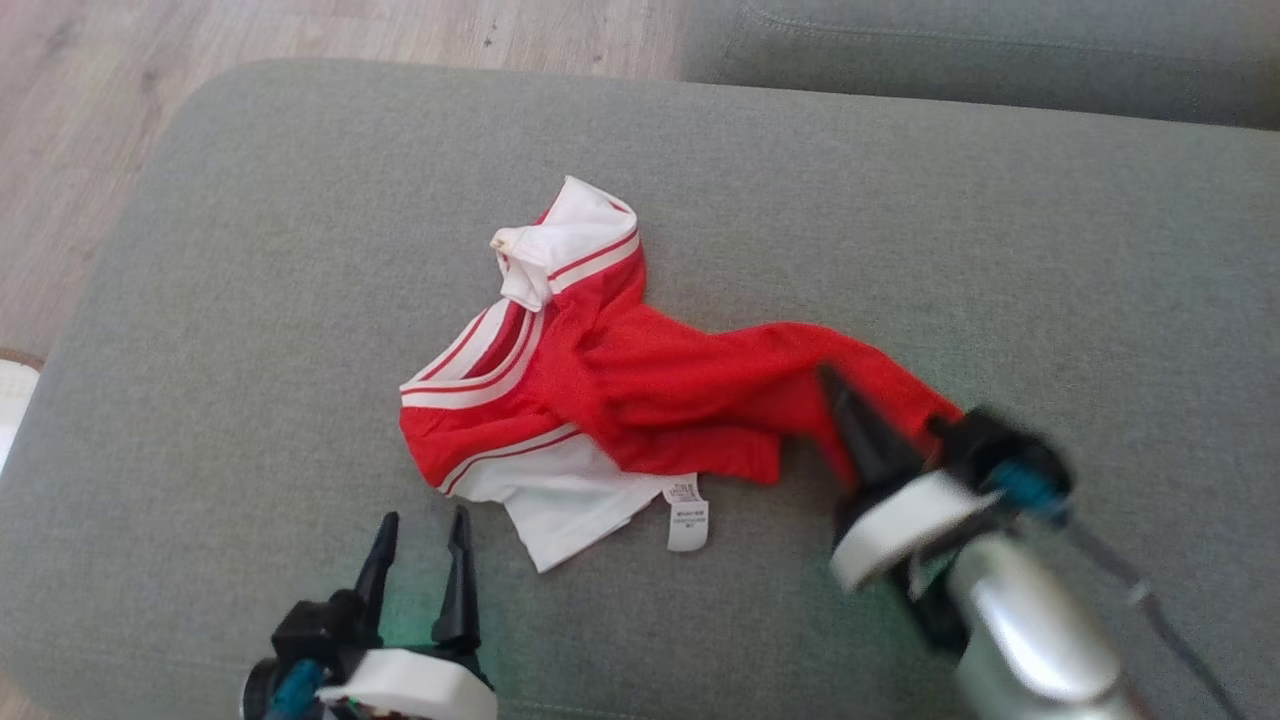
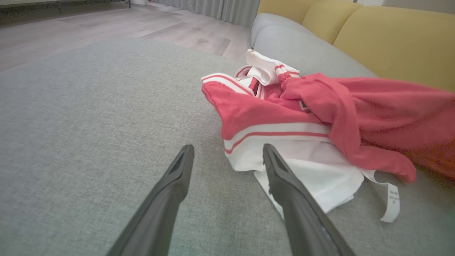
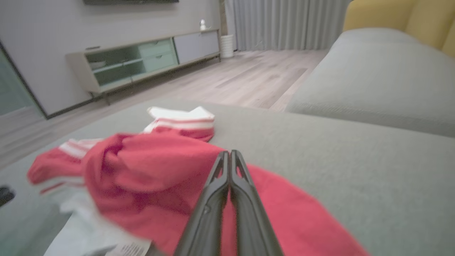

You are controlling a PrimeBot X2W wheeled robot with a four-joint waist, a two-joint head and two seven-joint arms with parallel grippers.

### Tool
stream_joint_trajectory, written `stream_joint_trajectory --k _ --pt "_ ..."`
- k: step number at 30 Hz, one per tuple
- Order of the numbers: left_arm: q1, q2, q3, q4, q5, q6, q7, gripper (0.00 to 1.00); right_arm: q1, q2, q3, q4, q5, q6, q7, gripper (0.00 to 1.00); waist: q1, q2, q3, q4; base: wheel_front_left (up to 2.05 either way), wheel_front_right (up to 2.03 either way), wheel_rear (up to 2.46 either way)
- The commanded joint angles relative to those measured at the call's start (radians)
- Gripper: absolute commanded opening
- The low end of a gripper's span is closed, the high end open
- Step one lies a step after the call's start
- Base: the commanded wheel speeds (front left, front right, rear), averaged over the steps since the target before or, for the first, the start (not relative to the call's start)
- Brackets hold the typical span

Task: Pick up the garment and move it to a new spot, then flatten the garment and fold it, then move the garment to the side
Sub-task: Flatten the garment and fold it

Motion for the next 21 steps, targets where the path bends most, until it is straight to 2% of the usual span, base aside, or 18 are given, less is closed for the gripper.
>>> stream_joint_trajectory --k 1,5,6,11,12,13,15,18,21 --pt "-0.017 0.004 0.015 -0.031 -0.008 0.004 -0.005 1.00 -0.083 0.001 -0.037 -0.055 0.024 -0.001 -0.006 0.00 0.0000 0.0000 0.007 0.003 0.00 0.00 0.00" --pt "-0.029 0.004 -0.012 -0.027 -0.014 -0.001 -0.005 1.00 -0.183 -0.017 -0.140 -0.031 -0.001 -0.001 -0.006 0.00 0.0000 0.0000 0.020 0.030 0.00 0.00 0.00" --pt "-0.039 0.004 -0.032 -0.024 -0.017 -0.004 -0.005 1.00 -0.249 -0.043 -0.186 0.009 -0.024 -0.001 -0.006 0.00 0.0000 0.0000 0.033 0.056 0.00 0.00 0.00" --pt "-0.064 0.004 -0.084 -0.018 -0.030 -0.007 -0.005 1.00 -0.448 -0.138 -0.247 0.173 -0.132 -0.001 0.001 0.00 0.0000 0.0000 0.079 0.135 0.00 0.00 0.00" --pt "-0.067 0.004 -0.094 -0.017 -0.030 -0.007 -0.005 1.00 -0.485 -0.158 -0.261 0.212 -0.158 -0.001 0.004 0.45 0.0000 0.0000 0.088 0.150 0.00 0.00 0.00" --pt "-0.070 0.004 -0.106 -0.016 -0.031 -0.007 -0.005 1.00 -0.517 -0.176 -0.285 0.253 -0.182 -0.001 0.009 1.00 0.0000 0.0000 0.096 0.163 0.00 0.00 0.00" --pt "-0.071 0.004 -0.114 -0.014 -0.034 -0.006 -0.005 1.00 -0.543 -0.192 -0.310 0.292 -0.211 -0.001 0.016 1.00 0.0000 0.0000 0.102 0.172 0.00 0.00 0.00" --pt "-0.071 0.004 -0.130 -0.017 -0.046 0.002 -0.005 1.00 -0.585 -0.214 -0.409 0.364 -0.283 -0.001 0.011 1.00 0.0000 0.0000 0.111 0.191 0.00 0.00 0.00" --pt "-0.062 0.004 -0.127 -0.020 -0.053 0.012 -0.005 1.00 -0.561 -0.177 -0.449 0.380 -0.325 -0.001 -0.002 1.00 0.0000 0.0000 0.107 0.184 0.00 0.00 0.00"
